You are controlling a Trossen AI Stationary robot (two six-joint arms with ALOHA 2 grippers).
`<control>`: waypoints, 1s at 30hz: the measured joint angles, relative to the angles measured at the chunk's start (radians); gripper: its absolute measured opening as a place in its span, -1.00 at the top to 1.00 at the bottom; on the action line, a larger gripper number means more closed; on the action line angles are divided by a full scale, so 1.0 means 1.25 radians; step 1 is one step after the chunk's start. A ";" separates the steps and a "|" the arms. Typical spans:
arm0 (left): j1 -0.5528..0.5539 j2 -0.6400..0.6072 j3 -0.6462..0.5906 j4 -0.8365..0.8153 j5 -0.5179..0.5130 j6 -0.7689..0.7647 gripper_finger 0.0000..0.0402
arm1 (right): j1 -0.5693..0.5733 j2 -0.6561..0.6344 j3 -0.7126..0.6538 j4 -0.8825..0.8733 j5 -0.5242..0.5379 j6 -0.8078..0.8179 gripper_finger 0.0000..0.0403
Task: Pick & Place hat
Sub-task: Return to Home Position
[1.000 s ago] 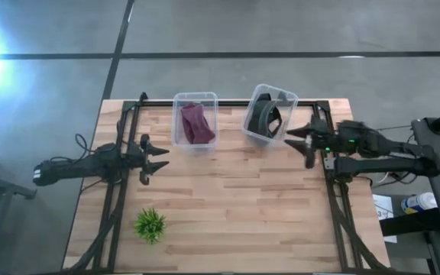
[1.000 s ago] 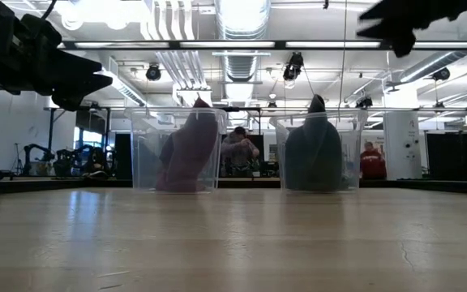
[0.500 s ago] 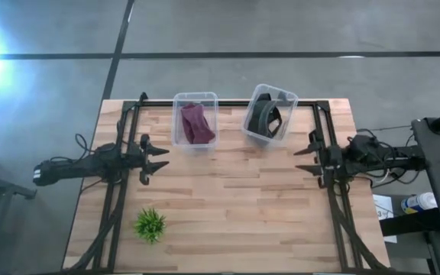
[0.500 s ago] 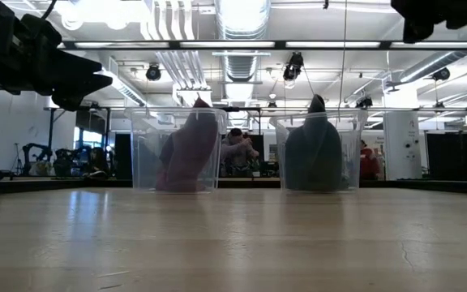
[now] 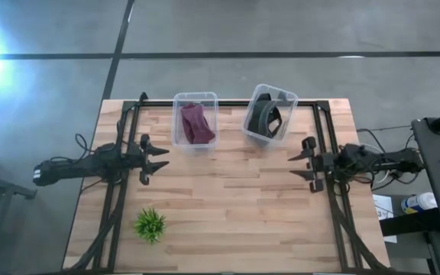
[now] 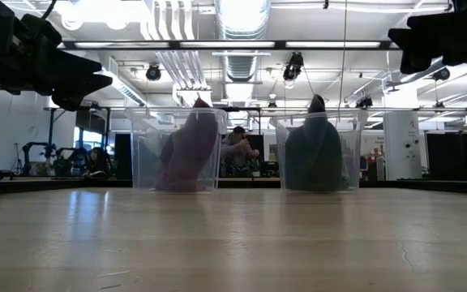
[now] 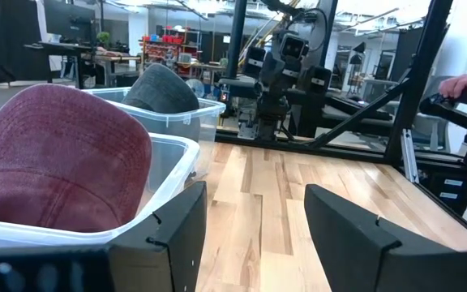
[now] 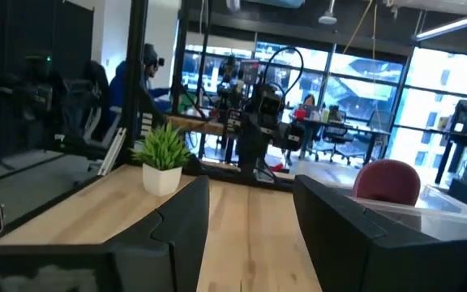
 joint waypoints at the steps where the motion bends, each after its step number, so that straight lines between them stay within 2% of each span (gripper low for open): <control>1: 0.000 0.000 0.000 0.000 0.000 0.000 -0.01 | 0.000 -0.001 -0.011 0.014 0.000 0.000 0.12; 6: 0.000 0.000 0.000 0.000 0.000 0.000 -0.01 | -0.006 0.003 -0.037 0.052 0.003 -0.001 0.12; 13: 0.000 0.000 0.000 0.000 0.000 0.000 -0.01 | -0.092 0.002 -0.036 0.047 0.006 0.038 0.11; 16: 0.000 0.000 0.000 0.000 0.000 0.000 -0.01 | -0.103 -0.026 -0.036 0.007 0.003 0.084 0.12; 20: 0.000 0.000 0.000 0.000 0.000 0.000 -0.01 | -0.103 -0.069 -0.036 -0.080 -0.030 0.082 0.13; 24: 0.000 0.000 0.000 0.000 0.000 0.000 -0.01 | -0.103 -0.066 -0.036 -0.130 -0.031 0.061 0.12; 30: 0.000 0.000 0.000 0.001 0.000 0.000 -0.01 | -0.102 -0.047 -0.036 -0.132 -0.024 0.101 0.13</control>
